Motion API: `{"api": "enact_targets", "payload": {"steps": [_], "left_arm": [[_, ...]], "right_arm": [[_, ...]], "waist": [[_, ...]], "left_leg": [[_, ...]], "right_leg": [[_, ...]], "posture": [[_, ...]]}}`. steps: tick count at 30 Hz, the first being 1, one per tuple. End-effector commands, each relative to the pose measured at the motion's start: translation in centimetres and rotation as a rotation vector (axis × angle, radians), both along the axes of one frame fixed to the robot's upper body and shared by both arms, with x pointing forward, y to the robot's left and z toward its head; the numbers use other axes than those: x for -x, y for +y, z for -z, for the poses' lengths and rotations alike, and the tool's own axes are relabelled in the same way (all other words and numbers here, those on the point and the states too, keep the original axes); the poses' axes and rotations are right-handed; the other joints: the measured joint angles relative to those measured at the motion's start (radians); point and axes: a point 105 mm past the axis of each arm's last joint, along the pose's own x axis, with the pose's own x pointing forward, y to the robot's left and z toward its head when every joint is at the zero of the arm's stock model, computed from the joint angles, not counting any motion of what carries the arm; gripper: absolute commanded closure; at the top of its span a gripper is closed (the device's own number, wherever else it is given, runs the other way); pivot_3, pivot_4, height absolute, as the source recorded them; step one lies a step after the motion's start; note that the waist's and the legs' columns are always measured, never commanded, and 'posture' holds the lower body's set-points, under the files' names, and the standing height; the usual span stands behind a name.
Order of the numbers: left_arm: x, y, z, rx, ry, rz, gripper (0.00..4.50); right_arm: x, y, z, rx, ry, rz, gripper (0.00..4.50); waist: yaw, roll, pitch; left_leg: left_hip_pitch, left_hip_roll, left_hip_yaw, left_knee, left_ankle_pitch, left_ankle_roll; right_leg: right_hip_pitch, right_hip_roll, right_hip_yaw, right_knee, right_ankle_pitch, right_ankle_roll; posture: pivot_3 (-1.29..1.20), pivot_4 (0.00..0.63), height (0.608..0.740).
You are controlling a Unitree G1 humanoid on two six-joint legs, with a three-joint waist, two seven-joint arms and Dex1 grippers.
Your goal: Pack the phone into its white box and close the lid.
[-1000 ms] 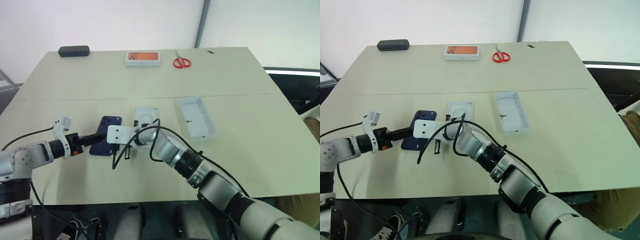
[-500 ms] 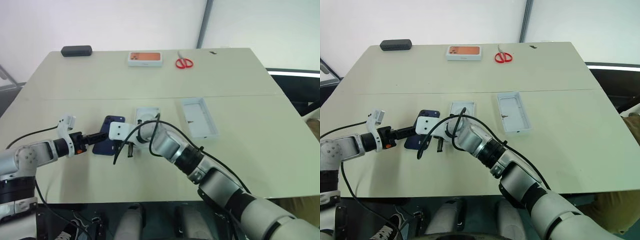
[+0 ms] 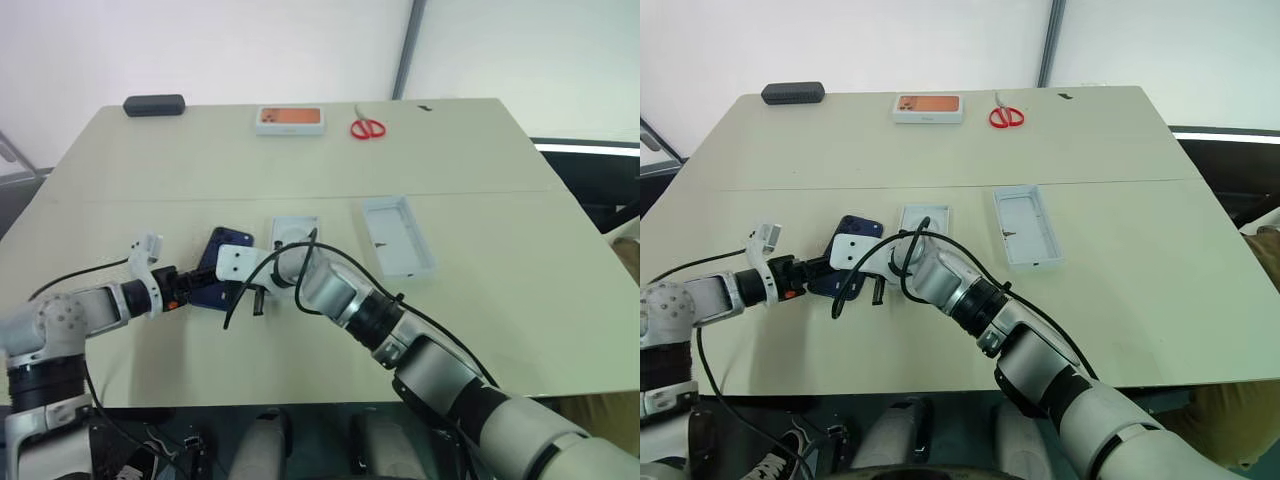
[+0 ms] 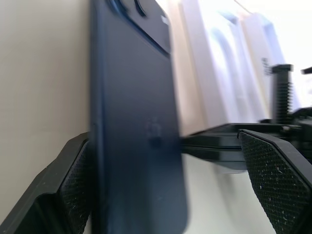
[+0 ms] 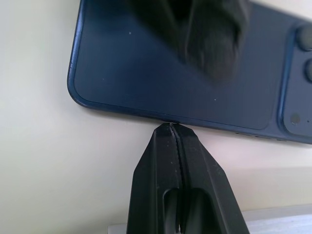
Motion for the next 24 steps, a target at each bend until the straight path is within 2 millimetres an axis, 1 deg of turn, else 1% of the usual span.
{"api": "enact_targets", "payload": {"steps": [1,5,11,14,18,24], "left_arm": [[1.1,-1.4,1.7,0.035,0.095,0.061,0.0],[1.0,-0.2,2.2,0.014,0.112,0.012,0.0],[0.6,1.7,2.2,0.01,0.098,-0.055,0.0],[0.6,1.6,2.1,0.021,0.086,-0.047,0.86],[0.5,1.7,2.4,0.021,0.093,-0.059,2.82],[1.0,1.8,3.8,0.027,0.128,-0.068,2.82]], "right_arm": [[0.1,0.3,0.1,0.007,-0.012,-0.012,4.47],[-0.1,0.1,0.1,0.005,-0.017,-0.005,4.47],[-0.1,0.1,0.1,0.0,-0.018,-0.005,4.47],[0.2,0.3,-0.2,-0.017,-0.008,-0.014,4.5],[0.0,0.2,-0.2,-0.012,-0.015,-0.009,4.5],[-0.2,-0.1,-0.2,-0.01,-0.02,-0.001,4.5]], "waist": [[-0.002,0.0,0.0],[-0.004,0.0,0.0],[-0.017,0.0,0.0],[-0.021,0.0,0.0],[-0.023,0.0,0.0],[-0.023,0.0,0.0]], "left_leg": [[0.0,0.0,0.0,0.0,0.0,0.0],[0.0,0.0,0.0,0.0,0.0,0.0],[0.0,0.0,0.0,-0.001,0.0,0.0],[0.001,0.0,-0.001,-0.001,0.0,0.0],[0.0,0.001,-0.001,-0.002,0.0,0.0],[-0.001,0.001,-0.001,-0.002,0.0,0.0]], "right_leg": [[0.0,0.0,0.0,0.0,0.0,0.0],[0.0,0.0,0.0,0.0,0.0,0.0],[0.0,0.0,0.0,0.0,0.0,0.0],[0.0,0.001,0.0,0.0,0.0,0.0],[-0.002,0.001,0.0,0.0,0.0,0.0],[-0.002,0.001,0.0,0.0,0.0,0.0]], "posture": [[0.0,0.15,0.74],[0.0,0.15,0.74],[0.0,0.15,0.74],[0.0,0.15,0.74],[0.0,0.15,0.74],[0.0,0.15,0.74]]}}
